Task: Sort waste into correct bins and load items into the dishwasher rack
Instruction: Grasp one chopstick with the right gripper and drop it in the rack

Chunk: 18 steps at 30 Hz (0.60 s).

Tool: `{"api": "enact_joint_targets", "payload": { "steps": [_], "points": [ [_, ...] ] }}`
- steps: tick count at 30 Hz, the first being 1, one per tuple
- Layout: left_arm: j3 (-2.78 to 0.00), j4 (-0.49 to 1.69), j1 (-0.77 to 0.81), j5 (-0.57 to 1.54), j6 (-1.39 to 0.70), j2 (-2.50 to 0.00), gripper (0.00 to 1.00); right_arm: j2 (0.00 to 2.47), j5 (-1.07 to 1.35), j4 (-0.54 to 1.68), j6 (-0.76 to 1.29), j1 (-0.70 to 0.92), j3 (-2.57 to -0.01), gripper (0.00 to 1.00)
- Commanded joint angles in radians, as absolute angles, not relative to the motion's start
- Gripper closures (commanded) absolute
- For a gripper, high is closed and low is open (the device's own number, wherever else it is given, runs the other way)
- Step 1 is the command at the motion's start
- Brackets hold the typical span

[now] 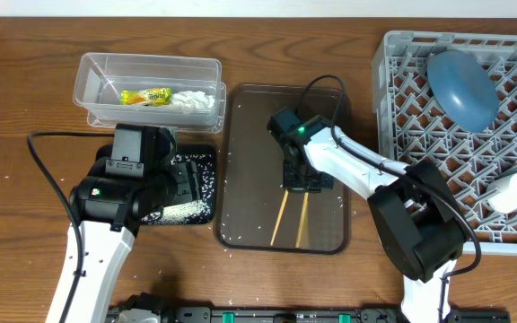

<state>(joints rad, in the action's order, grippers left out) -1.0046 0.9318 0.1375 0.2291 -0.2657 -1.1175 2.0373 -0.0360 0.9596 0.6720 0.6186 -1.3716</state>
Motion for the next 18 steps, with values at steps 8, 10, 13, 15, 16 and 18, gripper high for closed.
{"api": "enact_joint_targets", "payload": {
  "steps": [8,10,13,15,16,18],
  "points": [
    [-1.013,0.935,0.132,0.226,-0.268,-1.122,0.31,1.989,-0.036,0.980,0.484,0.485,-1.389,0.99],
    [-1.013,0.935,0.132,0.226,-0.268,-1.122,0.31,1.941,0.006,0.997,0.388,0.446,-1.415,0.99],
    [-1.013,0.935,0.132,0.226,-0.268,-1.122,0.31,1.850,0.054,1.016,0.282,0.379,-1.451,0.99],
    [-1.013,0.935,0.132,0.226,-0.268,-1.122,0.31,1.779,0.073,1.018,0.212,0.327,-1.467,0.99],
    [-1.013,0.934,0.132,0.226,-0.268,-1.122,0.31,1.752,0.072,1.018,0.185,0.305,-1.471,0.99],
    [-1.013,0.934,0.132,0.226,-0.268,-1.122,0.31,1.696,0.069,1.021,0.123,0.256,-1.473,0.99]
  ]
}}
